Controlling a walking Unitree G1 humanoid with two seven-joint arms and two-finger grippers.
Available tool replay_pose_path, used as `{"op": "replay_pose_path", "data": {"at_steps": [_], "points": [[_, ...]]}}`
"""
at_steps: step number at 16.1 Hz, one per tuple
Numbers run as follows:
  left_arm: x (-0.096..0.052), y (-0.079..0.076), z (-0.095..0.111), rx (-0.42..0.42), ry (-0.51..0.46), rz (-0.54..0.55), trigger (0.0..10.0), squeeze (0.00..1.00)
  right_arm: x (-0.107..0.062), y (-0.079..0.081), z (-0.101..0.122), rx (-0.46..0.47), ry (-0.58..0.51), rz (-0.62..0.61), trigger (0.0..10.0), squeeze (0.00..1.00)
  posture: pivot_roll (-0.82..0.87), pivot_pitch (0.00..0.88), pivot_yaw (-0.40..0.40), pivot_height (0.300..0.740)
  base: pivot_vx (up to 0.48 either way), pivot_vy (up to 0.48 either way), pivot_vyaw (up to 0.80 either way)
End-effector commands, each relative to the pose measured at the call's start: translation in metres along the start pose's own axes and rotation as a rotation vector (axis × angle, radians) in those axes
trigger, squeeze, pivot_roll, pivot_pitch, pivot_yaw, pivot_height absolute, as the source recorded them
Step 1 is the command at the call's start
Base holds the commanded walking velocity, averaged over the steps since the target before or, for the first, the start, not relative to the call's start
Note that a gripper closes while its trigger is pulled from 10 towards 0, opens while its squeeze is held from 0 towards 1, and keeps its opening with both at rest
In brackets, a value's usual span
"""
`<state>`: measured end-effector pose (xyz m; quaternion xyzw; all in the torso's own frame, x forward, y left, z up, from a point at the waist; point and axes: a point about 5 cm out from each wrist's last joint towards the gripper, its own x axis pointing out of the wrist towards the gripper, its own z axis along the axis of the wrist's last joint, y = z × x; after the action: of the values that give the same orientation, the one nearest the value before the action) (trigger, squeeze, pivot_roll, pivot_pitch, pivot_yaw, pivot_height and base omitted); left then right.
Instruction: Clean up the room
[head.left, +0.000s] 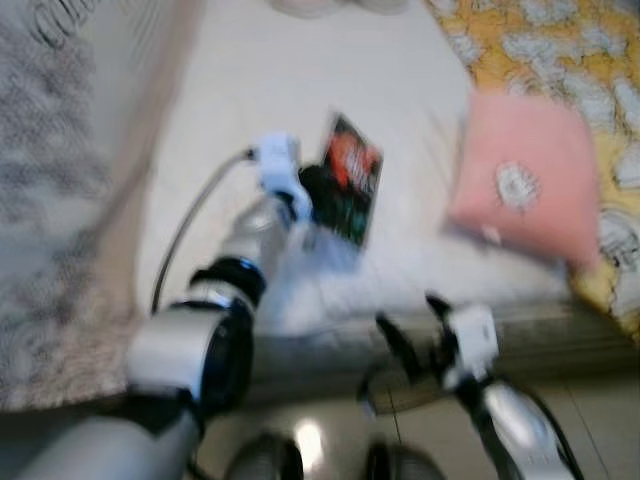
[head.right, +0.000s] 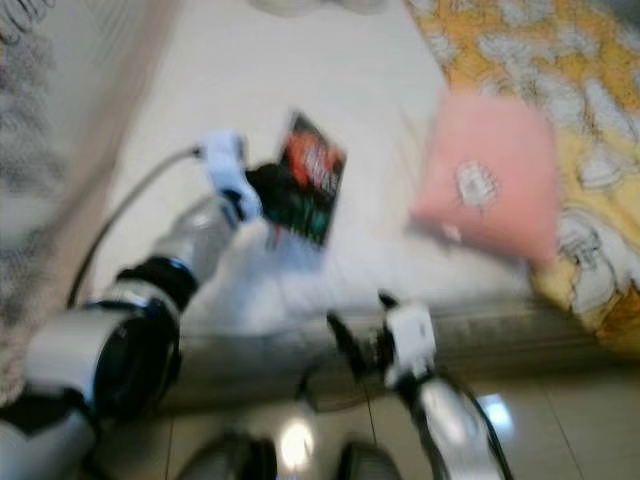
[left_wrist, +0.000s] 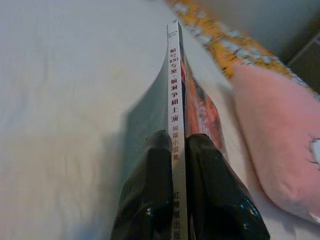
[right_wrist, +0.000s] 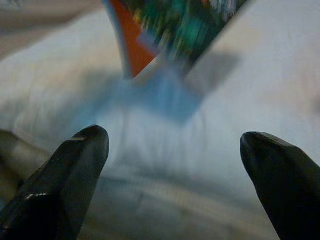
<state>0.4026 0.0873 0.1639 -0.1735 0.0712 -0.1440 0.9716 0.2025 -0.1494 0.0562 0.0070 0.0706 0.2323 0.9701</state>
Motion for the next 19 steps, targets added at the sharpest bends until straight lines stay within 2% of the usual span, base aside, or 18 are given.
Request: {"op": "replay_pose_path", "data": {"at_steps": [1,2,3,6,8,10,12,15,16,18,19], "points": [[0.001,-0.009,-0.011,-0.093,0.029,0.024,0.0,0.0,-0.014,0.003,0.006,-0.015,0.015,0.017,10.0,0.0,-0.31,0.318,-0.021,0.74,0.0,0.0,0.0],[0.001,-0.007,-0.014,-0.18,0.021,0.068,0.0,0.0,-0.029,0.009,0.009,-0.021,0.033,0.025,10.0,0.0,-0.35,0.35,-0.029,0.74,0.0,0.0,0.0],[0.0,0.0,-0.012,-0.232,0.004,0.123,0.0,0.0,-0.036,0.012,0.015,-0.023,0.036,0.026,10.0,0.0,-0.37,0.362,-0.035,0.74,0.0,0.0,0.0],[-0.006,0.025,-0.002,-0.282,-0.056,0.257,0.0,0.0,-0.046,0.019,0.025,-0.03,0.049,0.028,10.0,0.0,-0.4,0.37,-0.035,0.74,0.0,0.0,0.0],[-0.009,0.039,0.01,-0.308,-0.108,0.322,0.0,0.0,-0.05,0.017,0.026,-0.034,0.067,0.02,10.0,0.0,-0.39,0.37,-0.034,0.74,0.0,0.0,0.0],[-0.014,0.056,0.021,-0.261,-0.138,0.402,0.0,0.0,-0.052,0.016,0.03,-0.035,0.086,0.013,10.0,0.0,-0.39,0.368,-0.035,0.74,0.0,0.0,0.0],[-0.019,0.069,0.024,-0.203,-0.137,0.446,0.0,0.0,-0.054,0.016,0.031,-0.034,0.097,0.01,10.0,0.0,-0.39,0.37,-0.036,0.74,0.0,0.0,0.0],[-0.021,0.073,0.024,-0.134,-0.119,0.445,0.0,0.0,-0.054,0.017,0.03,-0.032,0.108,0.014,10.0,0.0,-0.38,0.372,-0.04,0.74,0.0,0.0,0.0],[-0.021,0.074,0.025,-0.07,-0.103,0.441,0.0,0.0,-0.052,0.019,0.03,-0.03,0.111,0.019,10.0,0.0,-0.37,0.373,-0.04,0.74,0.0,0.0,0.0],[-0.023,0.079,0.028,-0.06,-0.109,0.459,0.0,0.0,-0.051,0.019,0.031,-0.029,0.114,0.021,10.0,0.0,-0.37,0.372,-0.042,0.74,0.0,0.0,0.0],[-0.024,0.08,0.03,-0.021,-0.108,0.46,0.0,0.0,-0.051,0.018,0.03,-0.03,0.117,0.02,10.0,0.0,-0.37,0.374,-0.044,0.74,0.0,0.0,0.0]]}}
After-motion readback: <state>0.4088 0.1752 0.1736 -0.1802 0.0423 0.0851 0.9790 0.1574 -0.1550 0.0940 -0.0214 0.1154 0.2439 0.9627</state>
